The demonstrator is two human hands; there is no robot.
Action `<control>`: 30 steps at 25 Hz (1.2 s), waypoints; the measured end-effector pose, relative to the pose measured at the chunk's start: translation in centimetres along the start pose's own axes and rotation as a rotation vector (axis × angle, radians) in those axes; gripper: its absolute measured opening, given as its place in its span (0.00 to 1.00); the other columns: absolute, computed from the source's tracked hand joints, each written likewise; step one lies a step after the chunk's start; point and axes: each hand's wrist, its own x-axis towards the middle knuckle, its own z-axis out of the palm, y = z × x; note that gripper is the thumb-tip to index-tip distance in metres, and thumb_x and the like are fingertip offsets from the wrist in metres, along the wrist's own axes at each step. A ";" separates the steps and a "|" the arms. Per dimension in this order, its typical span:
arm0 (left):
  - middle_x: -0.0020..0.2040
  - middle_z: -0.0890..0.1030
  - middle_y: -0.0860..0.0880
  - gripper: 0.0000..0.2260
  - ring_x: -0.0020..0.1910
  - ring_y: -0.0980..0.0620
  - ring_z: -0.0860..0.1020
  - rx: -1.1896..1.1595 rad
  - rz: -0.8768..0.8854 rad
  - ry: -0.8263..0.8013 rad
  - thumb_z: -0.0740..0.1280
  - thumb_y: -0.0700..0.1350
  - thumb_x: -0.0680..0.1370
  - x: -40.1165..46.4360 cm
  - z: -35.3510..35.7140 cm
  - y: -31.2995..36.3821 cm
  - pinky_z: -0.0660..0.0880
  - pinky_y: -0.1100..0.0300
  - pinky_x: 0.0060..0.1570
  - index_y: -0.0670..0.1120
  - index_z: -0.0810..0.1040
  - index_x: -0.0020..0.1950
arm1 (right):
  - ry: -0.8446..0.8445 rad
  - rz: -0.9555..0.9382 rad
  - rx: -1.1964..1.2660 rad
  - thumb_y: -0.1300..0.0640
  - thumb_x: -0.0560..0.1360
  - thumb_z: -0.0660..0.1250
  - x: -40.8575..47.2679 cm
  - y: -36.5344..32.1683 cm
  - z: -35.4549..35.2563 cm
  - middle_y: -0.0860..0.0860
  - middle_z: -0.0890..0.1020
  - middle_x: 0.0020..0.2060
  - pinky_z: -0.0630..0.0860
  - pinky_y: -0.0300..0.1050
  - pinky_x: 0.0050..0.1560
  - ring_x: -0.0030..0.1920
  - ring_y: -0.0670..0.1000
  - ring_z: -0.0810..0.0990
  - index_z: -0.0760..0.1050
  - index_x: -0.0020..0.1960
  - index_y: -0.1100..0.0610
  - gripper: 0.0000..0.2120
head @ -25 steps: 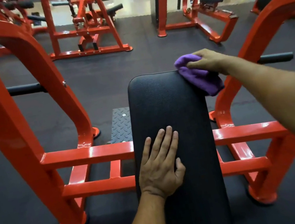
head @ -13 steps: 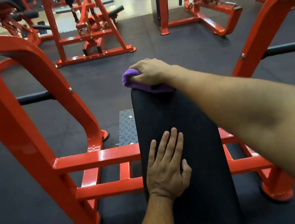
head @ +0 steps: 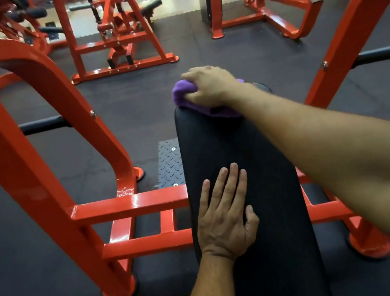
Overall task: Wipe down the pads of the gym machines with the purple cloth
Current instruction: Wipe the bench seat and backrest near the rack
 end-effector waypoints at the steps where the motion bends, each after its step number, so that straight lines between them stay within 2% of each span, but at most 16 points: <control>1: 0.84 0.59 0.48 0.33 0.83 0.50 0.56 -0.004 0.001 -0.003 0.60 0.51 0.77 -0.1 -0.1 0.1 0.55 0.43 0.81 0.46 0.63 0.82 | 0.032 -0.043 0.007 0.44 0.76 0.62 -0.2 -0.8 0.4 0.49 0.78 0.54 0.67 0.48 0.49 0.57 0.57 0.77 0.71 0.49 0.46 0.06; 4: 0.84 0.59 0.49 0.33 0.83 0.50 0.56 -0.005 0.003 -0.016 0.60 0.51 0.76 -0.1 -0.3 0.1 0.55 0.43 0.81 0.47 0.63 0.82 | 0.040 -0.121 0.010 0.45 0.77 0.63 -2.8 1.3 -0.6 0.48 0.74 0.50 0.67 0.48 0.46 0.52 0.54 0.75 0.68 0.46 0.46 0.07; 8: 0.84 0.59 0.49 0.34 0.83 0.50 0.57 0.006 -0.016 -0.013 0.61 0.50 0.75 -0.1 -0.3 -0.1 0.57 0.42 0.79 0.47 0.64 0.82 | 0.139 0.044 0.096 0.49 0.75 0.67 -6.3 6.4 -2.8 0.51 0.76 0.49 0.70 0.47 0.47 0.50 0.56 0.77 0.74 0.50 0.54 0.10; 10: 0.83 0.60 0.49 0.33 0.83 0.50 0.57 0.017 -0.007 -0.002 0.61 0.49 0.75 -0.1 -0.7 0.1 0.58 0.41 0.79 0.46 0.64 0.82 | 0.307 0.201 0.275 0.52 0.74 0.69 -8.9 8.3 -4.1 0.49 0.79 0.45 0.70 0.40 0.45 0.47 0.50 0.77 0.76 0.52 0.55 0.10; 12: 0.83 0.60 0.48 0.33 0.83 0.49 0.57 0.049 -0.003 0.002 0.61 0.50 0.75 0.1 -0.6 0.4 0.59 0.40 0.78 0.46 0.64 0.82 | 0.508 0.341 0.535 0.54 0.75 0.70 -11.7 10.3 -4.4 0.46 0.80 0.42 0.72 0.34 0.44 0.43 0.44 0.76 0.78 0.51 0.52 0.05; 15: 0.83 0.61 0.48 0.34 0.83 0.48 0.58 0.051 -0.004 -0.005 0.62 0.51 0.74 -0.1 -0.5 1.0 0.58 0.37 0.78 0.47 0.65 0.82 | 0.682 0.447 0.836 0.55 0.76 0.68 -13.3 11.2 -1.5 0.40 0.80 0.39 0.74 0.37 0.47 0.41 0.39 0.77 0.78 0.48 0.48 0.03; 19: 0.82 0.62 0.47 0.34 0.82 0.48 0.59 0.089 0.021 0.022 0.62 0.51 0.74 0.3 -0.1 0.3 0.57 0.37 0.79 0.46 0.66 0.81 | 0.573 0.483 1.046 0.49 0.77 0.71 -11.0 9.6 2.8 0.40 0.83 0.42 0.74 0.33 0.50 0.45 0.37 0.80 0.81 0.57 0.48 0.09; 21: 0.82 0.62 0.46 0.34 0.82 0.48 0.59 0.111 0.027 0.012 0.62 0.51 0.74 0.0 0.1 0.0 0.56 0.38 0.79 0.46 0.66 0.81 | 0.596 0.504 1.117 0.49 0.76 0.71 -12.3 8.7 3.9 0.40 0.83 0.42 0.75 0.35 0.50 0.44 0.37 0.81 0.80 0.57 0.48 0.10; 24: 0.82 0.63 0.46 0.34 0.82 0.47 0.59 0.114 0.041 0.026 0.61 0.51 0.74 -0.2 0.3 0.0 0.56 0.38 0.79 0.46 0.66 0.81 | 0.561 0.536 1.092 0.50 0.74 0.70 -19.8 6.8 6.7 0.42 0.84 0.48 0.76 0.38 0.53 0.49 0.40 0.81 0.79 0.58 0.45 0.13; 27: 0.82 0.62 0.45 0.33 0.82 0.46 0.59 0.118 0.037 0.015 0.60 0.51 0.75 0.0 0.1 0.2 0.57 0.37 0.79 0.45 0.66 0.81 | 0.468 0.593 1.101 0.53 0.76 0.68 -29.7 3.4 11.1 0.40 0.84 0.49 0.75 0.38 0.57 0.51 0.36 0.80 0.79 0.58 0.47 0.11; 30: 0.82 0.62 0.45 0.33 0.82 0.46 0.59 0.126 0.035 0.006 0.59 0.51 0.76 0.0 0.1 0.3 0.57 0.37 0.79 0.45 0.66 0.81 | 0.504 0.588 1.068 0.53 0.77 0.66 -30.5 2.8 12.5 0.44 0.83 0.55 0.73 0.41 0.63 0.57 0.40 0.80 0.80 0.58 0.53 0.12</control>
